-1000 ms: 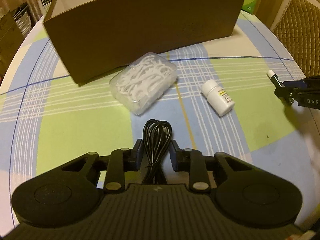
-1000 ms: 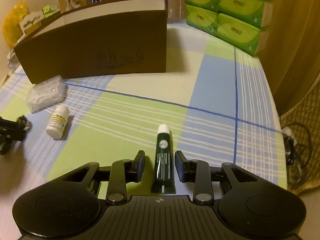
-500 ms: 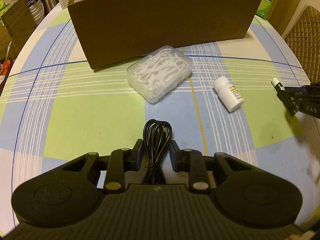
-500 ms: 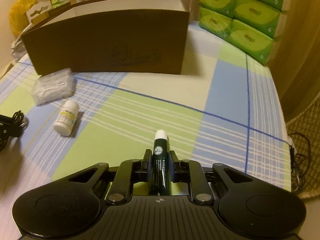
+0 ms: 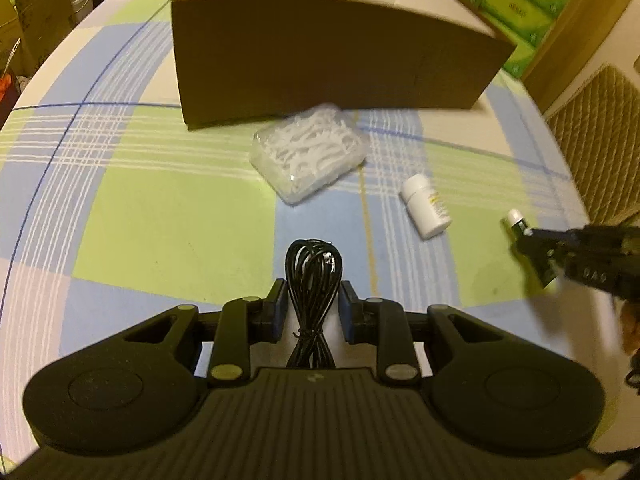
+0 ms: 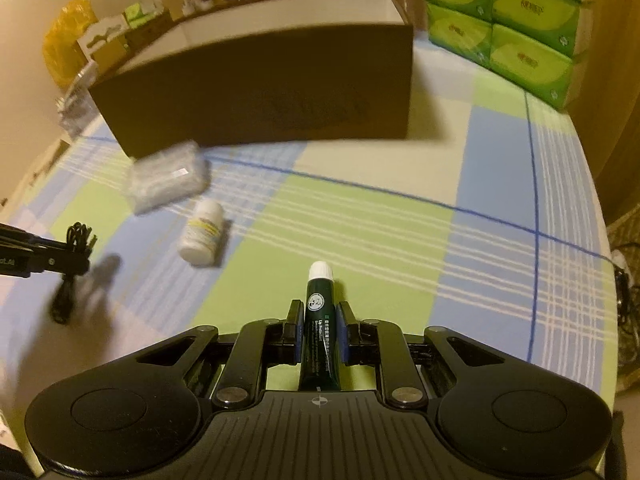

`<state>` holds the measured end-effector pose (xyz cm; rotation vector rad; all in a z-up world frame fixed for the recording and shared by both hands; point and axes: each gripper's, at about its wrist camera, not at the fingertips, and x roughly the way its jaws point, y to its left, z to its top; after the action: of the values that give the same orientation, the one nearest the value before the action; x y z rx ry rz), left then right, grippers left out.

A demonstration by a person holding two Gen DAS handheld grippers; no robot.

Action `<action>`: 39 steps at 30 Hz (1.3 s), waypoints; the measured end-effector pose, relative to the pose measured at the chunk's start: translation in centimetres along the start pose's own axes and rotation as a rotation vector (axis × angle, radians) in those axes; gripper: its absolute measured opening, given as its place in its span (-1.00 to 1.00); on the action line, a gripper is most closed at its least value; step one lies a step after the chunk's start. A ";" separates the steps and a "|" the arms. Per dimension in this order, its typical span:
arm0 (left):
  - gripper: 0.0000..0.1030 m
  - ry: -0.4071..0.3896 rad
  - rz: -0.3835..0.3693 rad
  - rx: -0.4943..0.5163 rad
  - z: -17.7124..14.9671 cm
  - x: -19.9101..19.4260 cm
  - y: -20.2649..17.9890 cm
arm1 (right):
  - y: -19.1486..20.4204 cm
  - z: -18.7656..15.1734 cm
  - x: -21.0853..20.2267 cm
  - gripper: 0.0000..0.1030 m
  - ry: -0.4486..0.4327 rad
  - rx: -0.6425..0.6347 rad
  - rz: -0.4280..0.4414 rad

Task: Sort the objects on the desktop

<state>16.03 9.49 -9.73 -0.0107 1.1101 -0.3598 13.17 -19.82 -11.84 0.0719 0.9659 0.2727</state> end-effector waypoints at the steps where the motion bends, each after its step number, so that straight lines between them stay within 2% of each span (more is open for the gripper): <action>1: -0.58 -0.010 -0.004 -0.002 0.2 -0.4 0.0 | 0.1 0.4 -0.3 -0.74 -0.010 0.002 0.012; 4: -0.59 -0.047 -0.015 -0.003 1.0 -1.6 -0.1 | 0.8 1.5 -1.0 -0.74 -0.047 -0.005 0.039; 6: -0.68 -0.071 -0.025 -0.004 1.5 -2.3 -0.2 | 1.3 2.3 -1.3 -0.74 -0.070 -0.009 0.056; 10: -0.68 -0.102 -0.035 0.008 2.3 -2.7 -0.5 | 1.9 3.3 -1.3 -0.74 -0.092 -0.021 0.073; 19: -0.68 -0.041 -0.033 -0.006 2.2 -1.2 0.3 | 0.9 2.8 -1.1 -0.74 -0.072 0.009 0.057; 24: -0.68 0.001 0.032 -0.033 3.1 1.8 1.6 | 0.0 2.4 -0.9 -0.74 -0.056 0.040 0.046; 26: -0.46 0.003 0.053 -0.035 3.2 2.9 1.6 | -0.1 2.4 -1.0 -0.74 -0.058 0.034 0.041; 27: -0.21 -0.003 0.071 -0.045 3.2 3.2 1.6 | -0.1 2.3 -1.1 -0.74 -0.058 0.034 0.039; 32: -0.16 -0.012 0.125 -0.035 3.6 4.6 0.4 | -0.6 1.9 -0.9 -0.74 -0.044 0.054 0.026; 35: -0.21 -0.017 0.122 0.006 3.5 4.9 -0.8 | -0.7 1.7 -0.7 -0.74 -0.036 0.058 0.023; 36: -0.36 -0.022 0.119 0.027 3.4 4.9 -1.2 | -0.7 1.7 -0.7 -0.74 -0.035 0.060 0.022; 37: -0.63 -0.028 0.119 0.057 3.2 4.9 -1.6 | -0.7 1.7 -0.7 -0.74 -0.034 0.060 0.023; 39: -0.67 -0.025 0.096 0.082 3.0 4.9 -1.8 | -0.6 1.6 -0.7 -0.74 -0.035 0.059 0.025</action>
<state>20.15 5.87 -12.33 0.1095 1.0667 -0.3181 14.25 -20.52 -10.45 0.1427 0.9393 0.2650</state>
